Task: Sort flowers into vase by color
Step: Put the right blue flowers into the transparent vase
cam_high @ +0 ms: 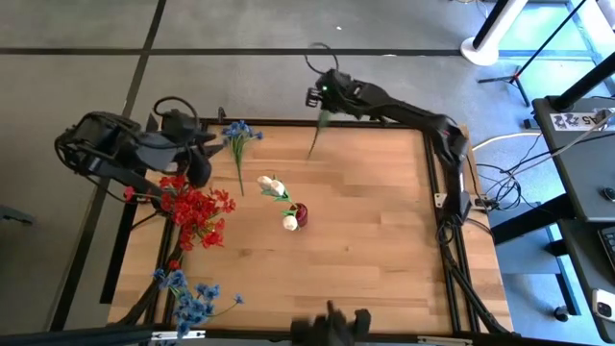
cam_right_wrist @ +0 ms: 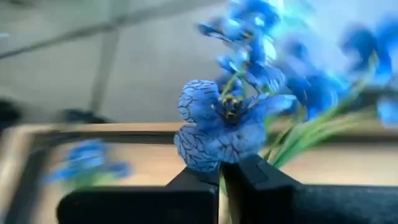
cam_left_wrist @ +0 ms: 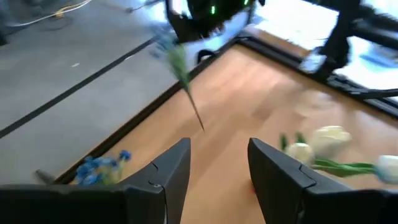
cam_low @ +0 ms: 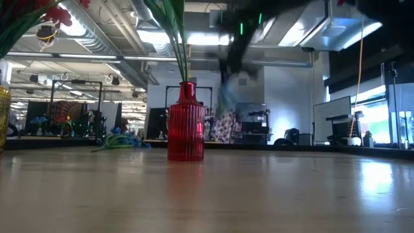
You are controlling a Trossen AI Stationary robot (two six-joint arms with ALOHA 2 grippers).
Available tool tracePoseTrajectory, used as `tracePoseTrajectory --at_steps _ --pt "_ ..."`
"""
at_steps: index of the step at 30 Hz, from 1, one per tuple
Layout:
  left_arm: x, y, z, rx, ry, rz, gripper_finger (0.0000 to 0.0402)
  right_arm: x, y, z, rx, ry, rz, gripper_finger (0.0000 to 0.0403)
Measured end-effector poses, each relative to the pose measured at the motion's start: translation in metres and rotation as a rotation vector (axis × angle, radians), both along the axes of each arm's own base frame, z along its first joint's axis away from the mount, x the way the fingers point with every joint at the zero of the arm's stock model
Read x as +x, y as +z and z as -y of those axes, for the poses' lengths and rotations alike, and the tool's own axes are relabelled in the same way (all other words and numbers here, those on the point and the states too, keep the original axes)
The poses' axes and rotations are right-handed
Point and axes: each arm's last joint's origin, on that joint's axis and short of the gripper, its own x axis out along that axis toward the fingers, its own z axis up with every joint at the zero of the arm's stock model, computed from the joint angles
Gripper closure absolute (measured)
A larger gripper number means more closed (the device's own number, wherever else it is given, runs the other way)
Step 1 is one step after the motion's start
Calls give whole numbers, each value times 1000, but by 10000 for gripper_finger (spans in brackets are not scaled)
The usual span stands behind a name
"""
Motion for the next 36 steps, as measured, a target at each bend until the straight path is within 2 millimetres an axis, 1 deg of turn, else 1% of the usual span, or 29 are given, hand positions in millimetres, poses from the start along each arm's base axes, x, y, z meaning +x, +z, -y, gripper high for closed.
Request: tracePoseTrajectory --at_steps 3,5,7,10,12,13,15,17,19,21,24,27,30,33,36 --pt "0 7 4 -1 -88 54 246 3 66 -51 -242 174 2 395" --pt "3 13 7 -11 -153 114 246 2 105 -91 -390 326 7 399" --pt "9 20 13 -33 -240 187 246 -4 143 -134 -526 476 39 398" --pt "19 32 26 -64 -400 301 246 -19 186 -196 -659 642 134 397" --pt "28 39 38 -48 -509 367 246 -30 206 -230 -701 719 206 399" --pt "33 41 45 -37 -553 402 245 -33 212 -244 -716 752 238 400" --pt "44 43 61 -8 -630 446 239 -44 221 -270 -738 804 319 399" --pt "58 42 75 9 -666 464 228 -54 224 -292 -721 858 366 398" --pt "73 36 87 18 -666 452 213 -66 229 -309 -703 898 397 400" --pt "87 30 95 15 -623 441 197 -72 230 -322 -692 938 415 401" --pt "104 22 102 18 -563 434 177 -80 231 -333 -681 981 433 400" --pt "122 16 108 40 -567 436 167 -83 232 -339 -652 1034 460 401" --pt "138 9 114 30 -648 427 166 -86 227 -347 -628 1112 432 401" --pt "149 1 116 24 -646 399 166 -87 220 -352 -583 1170 404 401" --pt "159 -9 116 7 -620 356 166 -84 212 -354 -543 1197 354 401"
